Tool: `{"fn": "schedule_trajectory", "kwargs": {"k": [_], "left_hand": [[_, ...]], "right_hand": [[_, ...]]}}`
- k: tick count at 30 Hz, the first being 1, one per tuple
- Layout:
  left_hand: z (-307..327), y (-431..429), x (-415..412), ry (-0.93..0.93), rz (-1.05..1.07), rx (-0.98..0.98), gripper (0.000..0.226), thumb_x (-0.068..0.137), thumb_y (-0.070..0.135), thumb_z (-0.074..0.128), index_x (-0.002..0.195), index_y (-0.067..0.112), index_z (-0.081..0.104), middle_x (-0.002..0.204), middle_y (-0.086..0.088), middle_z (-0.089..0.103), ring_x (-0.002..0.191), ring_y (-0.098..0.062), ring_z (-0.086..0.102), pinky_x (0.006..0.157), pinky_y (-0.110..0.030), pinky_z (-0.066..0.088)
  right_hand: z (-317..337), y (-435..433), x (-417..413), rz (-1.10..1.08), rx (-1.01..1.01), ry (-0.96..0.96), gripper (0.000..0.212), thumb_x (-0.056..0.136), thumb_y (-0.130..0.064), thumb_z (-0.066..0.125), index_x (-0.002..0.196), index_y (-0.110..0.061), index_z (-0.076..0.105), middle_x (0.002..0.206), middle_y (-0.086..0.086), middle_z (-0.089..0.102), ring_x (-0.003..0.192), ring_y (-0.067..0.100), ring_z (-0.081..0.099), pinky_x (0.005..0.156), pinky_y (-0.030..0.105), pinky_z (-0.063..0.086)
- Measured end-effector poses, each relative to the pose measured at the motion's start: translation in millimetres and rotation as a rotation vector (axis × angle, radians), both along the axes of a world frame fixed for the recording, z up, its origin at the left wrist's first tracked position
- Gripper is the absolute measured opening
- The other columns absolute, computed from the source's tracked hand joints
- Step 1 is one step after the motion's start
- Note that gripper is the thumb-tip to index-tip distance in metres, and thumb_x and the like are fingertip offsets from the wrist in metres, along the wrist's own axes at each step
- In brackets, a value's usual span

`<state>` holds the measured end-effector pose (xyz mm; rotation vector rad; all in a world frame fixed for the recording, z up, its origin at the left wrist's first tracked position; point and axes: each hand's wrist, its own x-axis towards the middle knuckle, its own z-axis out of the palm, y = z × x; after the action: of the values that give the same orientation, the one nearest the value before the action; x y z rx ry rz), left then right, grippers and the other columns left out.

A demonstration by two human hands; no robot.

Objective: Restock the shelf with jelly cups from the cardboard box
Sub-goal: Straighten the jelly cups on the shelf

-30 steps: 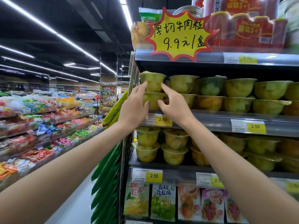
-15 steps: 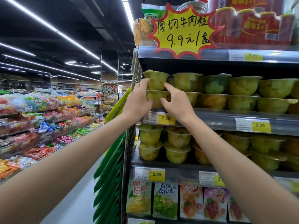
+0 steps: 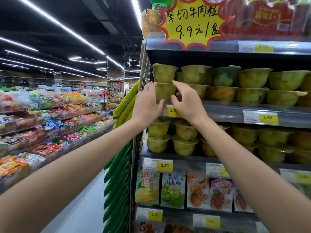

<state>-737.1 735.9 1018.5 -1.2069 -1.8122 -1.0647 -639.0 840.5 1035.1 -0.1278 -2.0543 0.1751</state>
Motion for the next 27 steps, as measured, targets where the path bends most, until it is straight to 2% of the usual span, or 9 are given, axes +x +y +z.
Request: {"fn": "schedule_trajectory", "kwargs": {"k": [4,9,12,14,17,19,22,24,27], "left_hand": [[-29.7,-13.8,1.2,0.058,0.02,-0.016,0.063,0.092,0.02,0.059,0.145,0.004,0.031,0.153,-0.011,0.03,0.143,-0.024,0.023,0.116,-0.034,0.017],[-73.3,-32.2,5.2,0.087,-0.032,-0.01,0.062,0.089,0.012,0.062,0.143,0.004,0.035,0.152,-0.012,0.031,0.142,-0.025,0.025,0.115,-0.028,0.018],[-99.9,-39.2,10.3,0.05,-0.069,0.036,0.059,0.088,0.009,0.062,0.141,0.002,0.036,0.148,-0.012,0.034,0.138,-0.024,0.027,0.113,-0.026,0.02],[-114.9,-41.0,13.4,-0.007,-0.088,0.054,0.06,0.088,0.009,0.061,0.141,0.001,0.034,0.145,-0.013,0.035,0.135,-0.022,0.027,0.112,-0.025,0.021],[-130.4,-39.4,14.5,-0.164,-0.145,-0.003,0.071,0.09,0.012,0.06,0.149,0.006,0.021,0.152,-0.009,0.026,0.141,-0.018,0.023,0.107,-0.011,0.013],[-135.9,-36.9,11.5,-0.282,-0.191,-0.06,0.079,0.092,0.017,0.059,0.152,0.009,0.009,0.158,-0.005,0.017,0.143,-0.015,0.02,0.103,-0.009,0.015],[-134.5,-33.7,5.3,-0.389,-0.247,-0.112,0.083,0.094,0.019,0.059,0.153,0.014,0.002,0.159,0.0,0.015,0.143,-0.01,0.019,0.104,-0.012,0.017],[-130.4,-31.1,0.6,-0.397,-0.279,-0.116,0.082,0.093,0.018,0.059,0.153,0.015,0.004,0.158,0.001,0.019,0.143,-0.011,0.022,0.108,-0.016,0.019],[-125.8,-27.4,-2.9,-0.368,-0.263,-0.148,0.078,0.094,0.015,0.058,0.153,0.016,0.007,0.155,-0.001,0.028,0.138,-0.015,0.033,0.106,-0.02,0.028]], "right_hand": [[-27.7,-6.6,13.9,-0.02,0.122,-0.005,0.05,0.092,-0.007,0.056,0.141,-0.003,0.045,0.143,0.014,0.048,0.134,0.025,0.043,0.112,0.033,0.035],[-61.3,-19.3,26.4,-0.003,0.125,0.001,0.047,0.091,-0.009,0.057,0.137,-0.004,0.049,0.138,0.012,0.054,0.131,0.023,0.046,0.11,0.033,0.038],[-83.1,-32.9,30.9,0.04,0.1,0.034,0.044,0.09,-0.009,0.056,0.133,-0.003,0.052,0.131,0.009,0.059,0.122,0.021,0.054,0.099,0.031,0.047],[-99.1,-42.3,32.1,0.051,0.045,0.057,0.041,0.09,-0.008,0.055,0.131,-0.004,0.054,0.124,0.007,0.061,0.108,0.019,0.06,0.086,0.027,0.052],[-121.3,-52.5,29.0,0.006,-0.062,0.034,0.041,0.092,-0.01,0.054,0.132,-0.006,0.052,0.121,0.006,0.059,0.091,0.017,0.063,0.075,0.029,0.054],[-131.2,-55.0,23.6,-0.028,-0.174,-0.054,0.05,0.094,-0.013,0.053,0.142,-0.008,0.04,0.136,0.006,0.05,0.104,0.019,0.06,0.085,0.031,0.052],[-134.7,-55.4,14.9,-0.013,-0.376,-0.205,0.066,0.096,-0.016,0.052,0.152,-0.01,0.018,0.155,0.006,0.027,0.137,0.019,0.035,0.106,0.026,0.032],[-133.0,-53.4,9.1,0.026,-0.469,-0.22,0.07,0.094,-0.015,0.053,0.153,-0.011,0.014,0.158,0.006,0.023,0.143,0.018,0.025,0.106,0.019,0.022],[-130.6,-47.9,2.6,0.068,-0.545,-0.192,0.07,0.093,-0.012,0.054,0.153,-0.014,0.018,0.154,0.005,0.031,0.139,0.018,0.032,0.1,0.013,0.022]]}}
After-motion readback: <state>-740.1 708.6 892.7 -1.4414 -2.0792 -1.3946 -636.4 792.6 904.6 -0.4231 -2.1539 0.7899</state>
